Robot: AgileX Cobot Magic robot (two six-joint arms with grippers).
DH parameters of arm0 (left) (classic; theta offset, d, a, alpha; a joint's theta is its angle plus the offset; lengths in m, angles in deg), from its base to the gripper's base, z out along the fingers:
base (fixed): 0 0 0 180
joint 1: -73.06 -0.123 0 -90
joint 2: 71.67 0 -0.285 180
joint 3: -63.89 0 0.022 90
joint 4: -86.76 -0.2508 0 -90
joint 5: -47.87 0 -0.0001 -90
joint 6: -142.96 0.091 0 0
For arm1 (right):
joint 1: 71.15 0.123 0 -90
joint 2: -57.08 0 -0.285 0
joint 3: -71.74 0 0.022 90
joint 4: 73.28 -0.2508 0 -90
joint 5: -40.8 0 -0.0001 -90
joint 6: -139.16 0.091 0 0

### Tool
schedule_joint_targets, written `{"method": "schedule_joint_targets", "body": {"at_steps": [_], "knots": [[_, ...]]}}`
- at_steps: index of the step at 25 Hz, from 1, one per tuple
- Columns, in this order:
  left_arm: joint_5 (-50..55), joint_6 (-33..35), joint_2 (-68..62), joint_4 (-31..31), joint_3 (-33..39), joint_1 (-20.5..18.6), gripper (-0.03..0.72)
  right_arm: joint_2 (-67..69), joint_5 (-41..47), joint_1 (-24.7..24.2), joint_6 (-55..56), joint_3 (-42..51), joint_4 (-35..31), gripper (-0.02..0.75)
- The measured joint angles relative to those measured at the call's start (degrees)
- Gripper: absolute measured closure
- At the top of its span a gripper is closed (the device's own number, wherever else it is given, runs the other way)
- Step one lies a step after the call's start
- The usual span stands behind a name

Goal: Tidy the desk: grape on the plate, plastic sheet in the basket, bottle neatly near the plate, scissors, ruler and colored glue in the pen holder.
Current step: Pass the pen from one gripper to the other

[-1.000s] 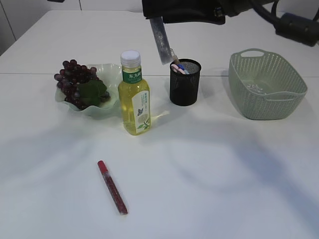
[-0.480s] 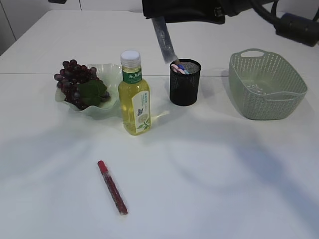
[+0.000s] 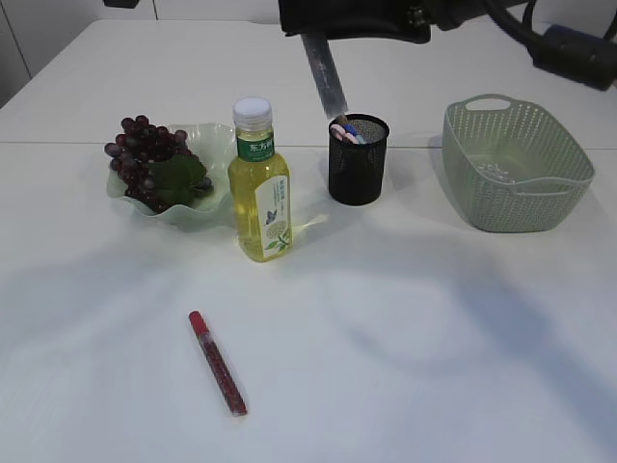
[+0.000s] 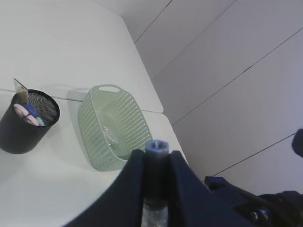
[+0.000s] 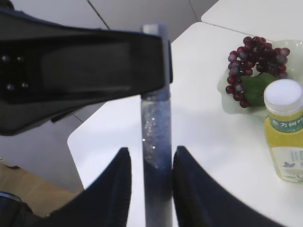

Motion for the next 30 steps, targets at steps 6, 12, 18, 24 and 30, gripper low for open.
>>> {"method": "schedule_joint_targets", "body": {"at_steps": [6, 12, 18, 24, 30], "knots": [[0.0, 0.0, 0.0, 0.22, 0.0, 0.0, 0.617, 0.1, 0.0, 0.0, 0.0, 0.0, 0.0, 0.584], [0.0, 0.0, 0.0, 0.26, 0.0, 0.0, 0.617, 0.1, 0.0, 0.0, -0.47, 0.0, 0.0, 0.667], [0.0, 0.0, 0.0, 0.35, 0.0, 0.0, 0.617, 0.1, -0.1, 0.0, -0.47, 0.0, 0.0, 0.669], [0.0, 0.0, -0.09, 0.35, 0.0, 0.0, 0.587, 0.1, -0.1, 0.0, -0.47, 0.0, 0.0, 0.67], [0.0, 0.0, -0.22, 0.35, 0.0, 0.0, 0.321, 0.1, 0.0, 0.0, -0.69, 0.0, -0.68, 0.672]]}}
